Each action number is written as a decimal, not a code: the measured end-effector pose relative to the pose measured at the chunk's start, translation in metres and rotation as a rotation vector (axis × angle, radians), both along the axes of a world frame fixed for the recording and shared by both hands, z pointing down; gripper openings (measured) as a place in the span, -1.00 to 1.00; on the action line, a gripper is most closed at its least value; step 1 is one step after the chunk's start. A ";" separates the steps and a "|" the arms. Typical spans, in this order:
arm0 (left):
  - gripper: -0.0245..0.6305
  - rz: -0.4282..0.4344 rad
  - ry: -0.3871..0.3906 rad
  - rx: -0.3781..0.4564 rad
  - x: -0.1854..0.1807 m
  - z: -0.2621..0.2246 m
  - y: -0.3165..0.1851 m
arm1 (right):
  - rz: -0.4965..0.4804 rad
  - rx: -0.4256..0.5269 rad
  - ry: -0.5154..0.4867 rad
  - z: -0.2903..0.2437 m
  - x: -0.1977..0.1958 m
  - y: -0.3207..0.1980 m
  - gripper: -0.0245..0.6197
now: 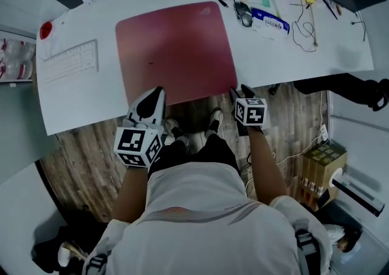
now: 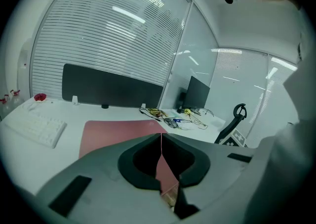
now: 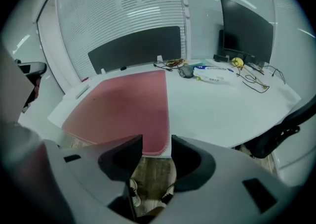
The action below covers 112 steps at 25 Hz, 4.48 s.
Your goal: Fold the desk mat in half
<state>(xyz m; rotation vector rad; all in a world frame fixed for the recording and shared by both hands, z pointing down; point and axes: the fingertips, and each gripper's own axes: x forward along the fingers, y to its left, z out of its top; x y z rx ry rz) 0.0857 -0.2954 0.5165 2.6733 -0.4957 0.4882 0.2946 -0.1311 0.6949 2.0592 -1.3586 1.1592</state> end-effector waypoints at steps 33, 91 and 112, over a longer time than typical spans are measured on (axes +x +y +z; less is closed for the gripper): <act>-0.87 -0.144 0.035 0.039 -0.060 -0.028 -0.007 | -0.254 0.321 0.013 -0.103 -0.080 -0.083 -0.68; -0.87 -0.287 0.253 0.323 -0.079 -0.184 -0.036 | -0.327 0.892 0.249 -0.389 -0.073 -0.116 -0.77; -0.87 -0.225 0.248 0.320 -0.007 -0.178 -0.011 | -0.310 0.890 0.291 -0.379 -0.016 -0.082 -0.76</act>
